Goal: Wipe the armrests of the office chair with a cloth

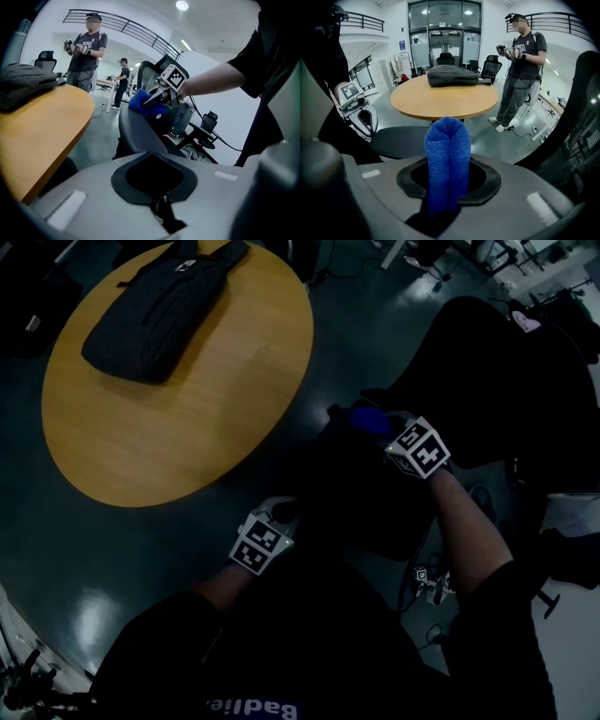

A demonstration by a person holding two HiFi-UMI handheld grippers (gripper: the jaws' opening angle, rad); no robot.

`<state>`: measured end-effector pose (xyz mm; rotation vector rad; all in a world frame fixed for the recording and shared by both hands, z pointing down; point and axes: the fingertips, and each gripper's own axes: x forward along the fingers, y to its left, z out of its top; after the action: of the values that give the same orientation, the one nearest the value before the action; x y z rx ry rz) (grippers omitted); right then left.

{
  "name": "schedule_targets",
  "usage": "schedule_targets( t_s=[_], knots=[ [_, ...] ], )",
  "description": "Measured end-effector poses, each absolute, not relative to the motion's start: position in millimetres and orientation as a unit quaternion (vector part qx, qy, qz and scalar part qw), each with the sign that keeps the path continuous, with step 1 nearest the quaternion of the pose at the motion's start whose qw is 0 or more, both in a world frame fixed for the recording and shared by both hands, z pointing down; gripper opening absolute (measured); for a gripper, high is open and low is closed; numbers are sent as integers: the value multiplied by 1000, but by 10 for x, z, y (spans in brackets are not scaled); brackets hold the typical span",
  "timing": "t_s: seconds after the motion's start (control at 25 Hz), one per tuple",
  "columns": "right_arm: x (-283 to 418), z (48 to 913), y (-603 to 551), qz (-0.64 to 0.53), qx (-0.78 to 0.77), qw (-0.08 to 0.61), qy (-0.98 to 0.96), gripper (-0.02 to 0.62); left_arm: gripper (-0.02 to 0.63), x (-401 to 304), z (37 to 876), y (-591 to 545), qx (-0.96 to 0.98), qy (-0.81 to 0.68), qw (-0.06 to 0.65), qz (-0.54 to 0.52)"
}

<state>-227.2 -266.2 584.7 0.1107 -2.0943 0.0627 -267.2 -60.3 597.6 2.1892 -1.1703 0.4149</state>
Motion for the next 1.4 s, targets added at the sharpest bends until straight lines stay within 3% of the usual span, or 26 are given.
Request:
schedule_targets(
  t_s=[1.4],
  knots=[
    [-2332, 5982, -1637, 87, 51, 470, -877, 130, 17, -2702, 6007, -614, 830, -451, 292, 149]
  ],
)
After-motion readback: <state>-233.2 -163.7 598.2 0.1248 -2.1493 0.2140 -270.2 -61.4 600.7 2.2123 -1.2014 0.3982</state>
